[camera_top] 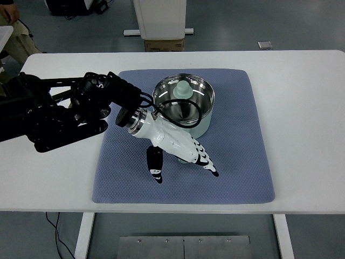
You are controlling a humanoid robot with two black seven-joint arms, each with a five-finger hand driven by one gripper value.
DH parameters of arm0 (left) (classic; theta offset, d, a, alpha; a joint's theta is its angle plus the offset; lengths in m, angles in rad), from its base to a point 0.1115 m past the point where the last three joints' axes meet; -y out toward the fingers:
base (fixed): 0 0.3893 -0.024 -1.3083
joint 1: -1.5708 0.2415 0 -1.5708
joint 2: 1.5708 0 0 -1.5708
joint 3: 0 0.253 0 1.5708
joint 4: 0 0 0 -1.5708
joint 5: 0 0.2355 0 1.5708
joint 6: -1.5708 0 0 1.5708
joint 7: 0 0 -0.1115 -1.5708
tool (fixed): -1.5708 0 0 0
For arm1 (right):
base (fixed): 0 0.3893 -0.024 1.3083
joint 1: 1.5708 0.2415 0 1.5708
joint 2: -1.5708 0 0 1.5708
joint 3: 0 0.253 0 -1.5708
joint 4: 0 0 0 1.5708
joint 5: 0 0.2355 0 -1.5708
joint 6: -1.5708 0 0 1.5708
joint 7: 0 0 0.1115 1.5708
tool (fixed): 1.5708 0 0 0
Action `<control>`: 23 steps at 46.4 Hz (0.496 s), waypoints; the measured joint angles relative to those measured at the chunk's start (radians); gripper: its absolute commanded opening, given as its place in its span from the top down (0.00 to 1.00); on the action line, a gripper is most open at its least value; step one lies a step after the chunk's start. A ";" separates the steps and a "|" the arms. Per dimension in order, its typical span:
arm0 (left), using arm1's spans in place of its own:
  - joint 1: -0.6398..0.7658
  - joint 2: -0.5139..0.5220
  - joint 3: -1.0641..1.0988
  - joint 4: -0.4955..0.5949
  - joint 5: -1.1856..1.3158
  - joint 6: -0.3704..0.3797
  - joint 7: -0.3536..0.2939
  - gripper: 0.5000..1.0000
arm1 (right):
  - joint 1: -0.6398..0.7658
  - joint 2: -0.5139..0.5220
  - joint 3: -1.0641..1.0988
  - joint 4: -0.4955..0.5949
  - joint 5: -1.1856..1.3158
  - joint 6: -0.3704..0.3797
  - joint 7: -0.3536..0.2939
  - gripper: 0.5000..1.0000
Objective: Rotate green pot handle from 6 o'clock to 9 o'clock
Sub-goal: 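Swing the green handle with the left hand toward the left arm's side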
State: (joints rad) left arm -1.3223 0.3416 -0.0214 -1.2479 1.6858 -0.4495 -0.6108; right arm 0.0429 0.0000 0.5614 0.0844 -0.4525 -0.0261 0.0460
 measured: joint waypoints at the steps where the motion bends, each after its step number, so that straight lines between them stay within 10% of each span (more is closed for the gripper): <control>1: 0.000 -0.001 0.000 0.001 0.003 0.000 0.000 0.00 | 0.000 0.000 0.000 0.000 0.000 0.000 0.000 0.00; 23: 0.000 -0.001 0.004 0.006 0.080 0.000 0.000 0.00 | 0.000 0.000 0.000 0.000 0.000 0.000 0.000 0.00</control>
State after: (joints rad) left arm -1.3220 0.3405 -0.0173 -1.2423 1.7656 -0.4495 -0.6109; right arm 0.0430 0.0000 0.5614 0.0844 -0.4525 -0.0261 0.0460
